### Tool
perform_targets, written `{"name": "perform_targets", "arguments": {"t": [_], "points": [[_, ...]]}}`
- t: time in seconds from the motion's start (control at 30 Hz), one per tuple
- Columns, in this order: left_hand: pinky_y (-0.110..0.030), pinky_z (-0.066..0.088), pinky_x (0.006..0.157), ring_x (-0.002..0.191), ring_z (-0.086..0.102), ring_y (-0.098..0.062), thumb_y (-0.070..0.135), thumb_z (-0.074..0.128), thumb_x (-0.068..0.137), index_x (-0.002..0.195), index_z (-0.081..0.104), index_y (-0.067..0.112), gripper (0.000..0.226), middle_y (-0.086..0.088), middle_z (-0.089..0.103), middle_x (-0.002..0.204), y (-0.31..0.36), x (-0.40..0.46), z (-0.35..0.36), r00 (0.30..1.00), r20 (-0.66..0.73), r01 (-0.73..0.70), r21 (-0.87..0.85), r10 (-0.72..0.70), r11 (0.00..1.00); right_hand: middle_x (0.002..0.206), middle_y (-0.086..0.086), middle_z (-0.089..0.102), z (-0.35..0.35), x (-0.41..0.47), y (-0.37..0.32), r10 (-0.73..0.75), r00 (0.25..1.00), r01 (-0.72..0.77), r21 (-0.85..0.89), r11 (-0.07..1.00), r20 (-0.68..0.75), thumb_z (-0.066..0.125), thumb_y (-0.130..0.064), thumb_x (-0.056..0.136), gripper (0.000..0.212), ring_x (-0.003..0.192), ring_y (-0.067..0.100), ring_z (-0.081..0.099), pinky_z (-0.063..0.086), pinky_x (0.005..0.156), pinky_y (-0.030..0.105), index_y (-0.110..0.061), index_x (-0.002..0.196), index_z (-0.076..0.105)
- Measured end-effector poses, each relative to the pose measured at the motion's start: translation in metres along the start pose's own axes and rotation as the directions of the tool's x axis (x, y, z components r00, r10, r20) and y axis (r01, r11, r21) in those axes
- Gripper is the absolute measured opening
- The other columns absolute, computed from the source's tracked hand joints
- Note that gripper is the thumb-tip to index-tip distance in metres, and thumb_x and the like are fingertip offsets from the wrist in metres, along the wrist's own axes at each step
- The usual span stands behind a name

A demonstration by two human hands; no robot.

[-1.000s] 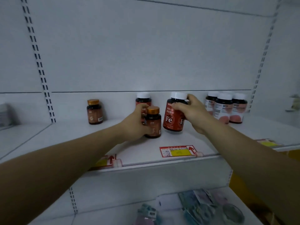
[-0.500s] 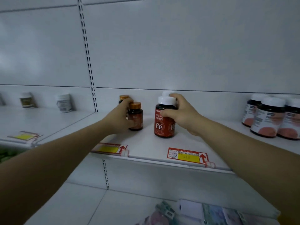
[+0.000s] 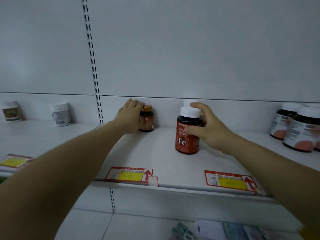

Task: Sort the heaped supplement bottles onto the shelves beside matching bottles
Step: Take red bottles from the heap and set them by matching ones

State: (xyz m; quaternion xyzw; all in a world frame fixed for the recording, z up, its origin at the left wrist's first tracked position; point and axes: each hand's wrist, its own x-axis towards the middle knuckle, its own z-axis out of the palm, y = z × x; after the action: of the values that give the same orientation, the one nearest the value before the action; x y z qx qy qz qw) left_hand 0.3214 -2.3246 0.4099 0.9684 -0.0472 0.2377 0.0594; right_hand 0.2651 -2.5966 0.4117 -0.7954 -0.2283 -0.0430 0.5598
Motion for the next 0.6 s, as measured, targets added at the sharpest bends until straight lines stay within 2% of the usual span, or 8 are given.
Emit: {"name": "perform_targets", "arguments": {"t": [0.13, 0.2, 0.27, 0.33, 0.4, 0.47, 0.53, 0.6], "points": [[-0.044, 0.029, 0.107, 0.135, 0.021, -0.027, 0.043, 0.071, 0.077, 0.142, 0.03, 0.02, 0.081, -0.006, 0.029, 0.143, 0.001, 0.006, 0.005, 1.0, -0.001, 0.015, -0.068, -0.015, 0.998, 0.126, 0.004, 0.051, 0.0, 0.003, 0.004, 0.002, 1.0, -0.002, -0.005, 1.0, -0.027, 0.07, -0.009, 0.083, 0.065, 0.109, 0.019, 0.055, 0.048, 0.091, 0.038, -0.043, 0.127, 0.035], [-0.046, 0.02, 0.112, 0.139, 0.016, -0.028, 0.048, 0.07, 0.075, 0.146, 0.023, 0.02, 0.089, -0.007, 0.025, 0.147, 0.002, 0.004, 0.002, 1.0, 0.014, 0.022, -0.027, -0.022, 0.999, 0.124, 0.001, 0.05, -0.001, 0.004, 0.005, 0.004, 0.998, -0.005, -0.023, 1.0, -0.056, 0.07, -0.01, 0.083, 0.065, 0.109, 0.019, 0.055, 0.049, 0.089, 0.036, -0.042, 0.128, 0.036], [-0.048, 0.009, 0.115, 0.144, 0.006, -0.027, 0.051, 0.066, 0.077, 0.149, 0.014, 0.019, 0.094, -0.007, 0.017, 0.152, 0.01, -0.003, -0.005, 1.0, -0.02, 0.021, 0.028, -0.021, 0.999, 0.115, -0.006, 0.049, -0.004, 0.004, 0.003, 0.006, 0.995, -0.01, -0.049, 0.999, -0.099, 0.072, -0.01, 0.081, 0.064, 0.105, 0.017, 0.055, 0.049, 0.081, 0.03, -0.041, 0.127, 0.04], [-0.045, 0.014, 0.116, 0.143, 0.013, -0.027, 0.049, 0.064, 0.079, 0.148, 0.019, 0.019, 0.088, -0.007, 0.019, 0.153, 0.031, -0.02, -0.016, 0.998, -0.043, -0.04, -0.026, 0.039, 0.999, 0.11, -0.01, 0.05, -0.014, 0.003, 0.001, 0.008, 0.991, -0.018, -0.069, 0.997, -0.135, 0.073, -0.01, 0.08, 0.061, 0.103, 0.016, 0.056, 0.05, 0.078, 0.028, -0.041, 0.123, 0.043], [-0.039, 0.026, 0.111, 0.137, 0.028, -0.025, 0.053, 0.06, 0.083, 0.145, 0.03, 0.021, 0.076, -0.005, 0.028, 0.15, 0.06, -0.045, -0.027, 0.988, 0.118, -0.088, -0.133, 0.104, 0.987, 0.114, -0.006, 0.053, -0.029, -0.001, 0.002, 0.029, 0.987, -0.042, -0.077, 0.996, -0.155, 0.071, -0.009, 0.08, 0.06, 0.106, 0.018, 0.057, 0.052, 0.086, 0.035, -0.04, 0.123, 0.043], [-0.036, 0.03, 0.108, 0.135, 0.034, -0.023, 0.06, 0.05, 0.086, 0.145, 0.031, 0.023, 0.072, -0.002, 0.03, 0.151, 0.092, -0.07, -0.034, 0.91, 0.391, -0.061, -0.196, 0.135, 0.979, 0.123, 0.001, 0.054, -0.043, -0.005, 0.003, 0.054, 0.986, -0.072, -0.115, 0.991, -0.157, 0.069, -0.008, 0.082, 0.062, 0.11, 0.021, 0.056, 0.051, 0.092, 0.039, -0.037, 0.129, 0.041], [-0.036, 0.023, 0.111, 0.14, 0.026, -0.021, 0.062, 0.04, 0.09, 0.149, 0.024, 0.025, 0.071, -0.001, 0.021, 0.156, 0.117, -0.084, -0.037, 0.826, 0.547, -0.02, -0.207, 0.133, 0.978, 0.128, 0.001, 0.048, -0.051, -0.009, 0.003, 0.052, 0.989, -0.081, -0.208, 0.975, -0.139, 0.071, -0.013, 0.082, 0.068, 0.112, 0.019, 0.053, 0.049, 0.092, 0.038, -0.034, 0.136, 0.036], [-0.037, 0.012, 0.115, 0.145, 0.013, -0.02, 0.059, 0.03, 0.094, 0.151, 0.016, 0.026, 0.067, 0.0, 0.011, 0.159, 0.13, -0.088, -0.035, 0.783, 0.606, -0.045, -0.171, 0.141, 0.984, 0.124, -0.002, 0.044, -0.054, -0.01, 0.004, 0.019, 0.991, -0.059, -0.311, 0.949, -0.129, 0.076, -0.019, 0.08, 0.074, 0.109, 0.017, 0.051, 0.048, 0.087, 0.035, -0.032, 0.139, 0.033]]}}
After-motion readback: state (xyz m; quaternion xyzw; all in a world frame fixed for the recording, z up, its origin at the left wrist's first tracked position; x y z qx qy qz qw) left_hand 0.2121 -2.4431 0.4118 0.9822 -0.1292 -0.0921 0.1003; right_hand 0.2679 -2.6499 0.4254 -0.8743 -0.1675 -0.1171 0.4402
